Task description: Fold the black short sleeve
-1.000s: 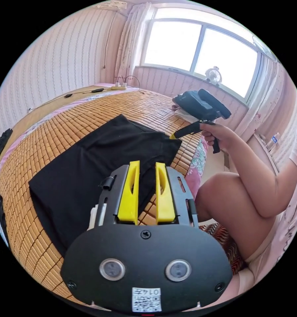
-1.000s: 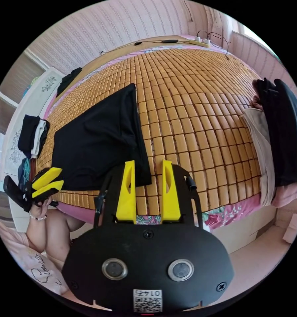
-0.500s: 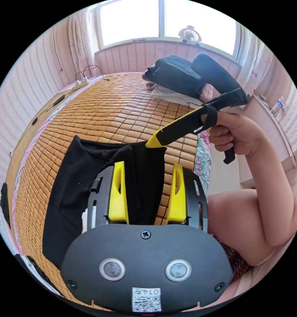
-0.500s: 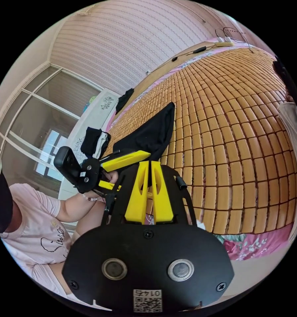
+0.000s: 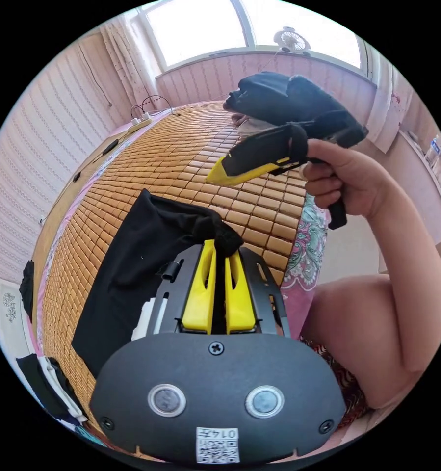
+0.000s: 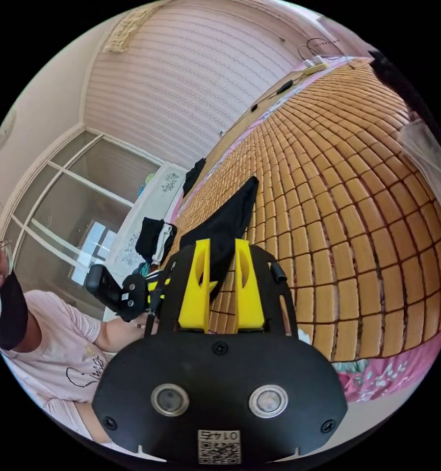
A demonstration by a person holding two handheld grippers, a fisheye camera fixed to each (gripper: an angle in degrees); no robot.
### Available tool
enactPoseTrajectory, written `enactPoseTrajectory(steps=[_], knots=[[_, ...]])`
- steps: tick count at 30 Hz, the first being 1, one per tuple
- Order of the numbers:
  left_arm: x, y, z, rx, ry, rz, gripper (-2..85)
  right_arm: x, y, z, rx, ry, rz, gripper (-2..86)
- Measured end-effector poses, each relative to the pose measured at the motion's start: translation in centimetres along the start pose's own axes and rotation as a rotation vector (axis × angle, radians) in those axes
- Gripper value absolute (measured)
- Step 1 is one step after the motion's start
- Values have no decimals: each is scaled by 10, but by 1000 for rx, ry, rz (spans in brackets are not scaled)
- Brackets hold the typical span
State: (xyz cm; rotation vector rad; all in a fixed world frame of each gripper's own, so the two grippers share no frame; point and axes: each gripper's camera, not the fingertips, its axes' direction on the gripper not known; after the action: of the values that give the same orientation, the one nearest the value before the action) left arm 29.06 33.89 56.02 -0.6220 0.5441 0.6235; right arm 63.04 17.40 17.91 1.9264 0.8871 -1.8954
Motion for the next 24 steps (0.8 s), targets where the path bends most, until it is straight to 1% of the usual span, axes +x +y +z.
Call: enactPoseTrajectory(steps=[2,4,7,9,12,16,18,21,22,24], knots=[[0,11,-13,27,80,2,0,18,0,2,-11,32,110,102],[1,28,-29,50,202,12,-3,29,-1,9,-47,60,162,99],[6,49,-45,51,336,46,-4,35,-2,10,-22,57,191,85],[9,62,-54,51,374,59,-4,36,-1,10,-12,62,203,68],[8,79,-68,67,368,55,-4,34,-2,10,-29,88,226,34],[-6,92,-84,127,361,-23,-5,14,-5,3,-5,73,169,19],[-15,96,-93,184,383,-65,-6,-2,-4,-6,46,92,136,16],[-30,106,-112,323,407,-159,-8,-38,1,-31,237,102,46,13],[-38,112,-120,370,412,-204,-8,-57,2,-40,314,104,-13,12],[-53,123,-129,416,403,-267,-8,-87,-3,-43,356,123,-99,11]])
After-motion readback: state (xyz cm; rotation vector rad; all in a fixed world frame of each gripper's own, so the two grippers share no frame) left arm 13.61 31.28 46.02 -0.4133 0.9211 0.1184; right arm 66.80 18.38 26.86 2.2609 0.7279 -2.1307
